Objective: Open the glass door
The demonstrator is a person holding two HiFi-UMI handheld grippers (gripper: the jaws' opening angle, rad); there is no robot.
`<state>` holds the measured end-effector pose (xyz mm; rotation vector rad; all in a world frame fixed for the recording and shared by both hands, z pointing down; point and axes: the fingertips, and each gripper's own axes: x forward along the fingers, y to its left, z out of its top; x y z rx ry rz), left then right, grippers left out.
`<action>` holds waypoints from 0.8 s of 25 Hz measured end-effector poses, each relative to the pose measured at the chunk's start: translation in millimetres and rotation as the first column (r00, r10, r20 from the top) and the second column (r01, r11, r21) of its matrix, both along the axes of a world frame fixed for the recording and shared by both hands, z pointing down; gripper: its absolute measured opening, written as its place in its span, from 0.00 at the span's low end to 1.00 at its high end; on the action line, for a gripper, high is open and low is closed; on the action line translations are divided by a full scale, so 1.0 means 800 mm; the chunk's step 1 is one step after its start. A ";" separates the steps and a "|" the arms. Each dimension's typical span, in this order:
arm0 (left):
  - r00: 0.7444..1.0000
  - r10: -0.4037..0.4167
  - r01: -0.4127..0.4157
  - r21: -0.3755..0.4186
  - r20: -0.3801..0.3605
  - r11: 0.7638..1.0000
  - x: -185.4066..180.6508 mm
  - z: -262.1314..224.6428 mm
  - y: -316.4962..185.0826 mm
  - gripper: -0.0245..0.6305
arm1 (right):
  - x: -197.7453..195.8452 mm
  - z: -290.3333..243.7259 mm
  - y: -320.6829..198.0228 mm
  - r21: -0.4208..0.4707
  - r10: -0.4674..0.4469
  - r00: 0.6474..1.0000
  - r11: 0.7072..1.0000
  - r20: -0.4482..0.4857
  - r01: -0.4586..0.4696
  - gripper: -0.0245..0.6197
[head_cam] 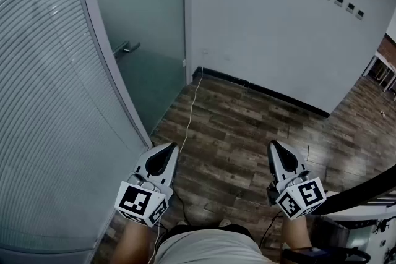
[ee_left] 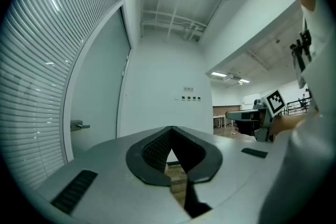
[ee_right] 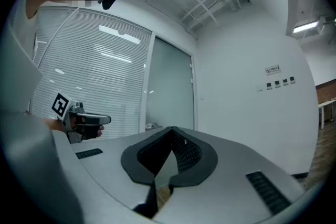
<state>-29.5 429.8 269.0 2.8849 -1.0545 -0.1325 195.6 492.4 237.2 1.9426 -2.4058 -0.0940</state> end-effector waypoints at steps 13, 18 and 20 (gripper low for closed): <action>0.999 0.033 -0.033 -0.019 0.004 0.999 -0.080 0.033 -0.033 0.04 | -0.090 0.055 -0.019 -0.050 0.019 1.000 0.999 0.018 -0.018 0.04; 1.000 0.023 -0.023 -0.015 0.004 1.000 -0.088 0.040 -0.057 0.04 | -0.100 0.062 -0.048 -0.051 0.007 1.000 0.999 0.020 -0.006 0.04; 1.000 0.021 -0.021 -0.021 0.009 1.000 -0.087 0.043 -0.073 0.04 | -0.101 0.063 -0.068 -0.050 -0.001 1.000 0.999 0.024 0.002 0.04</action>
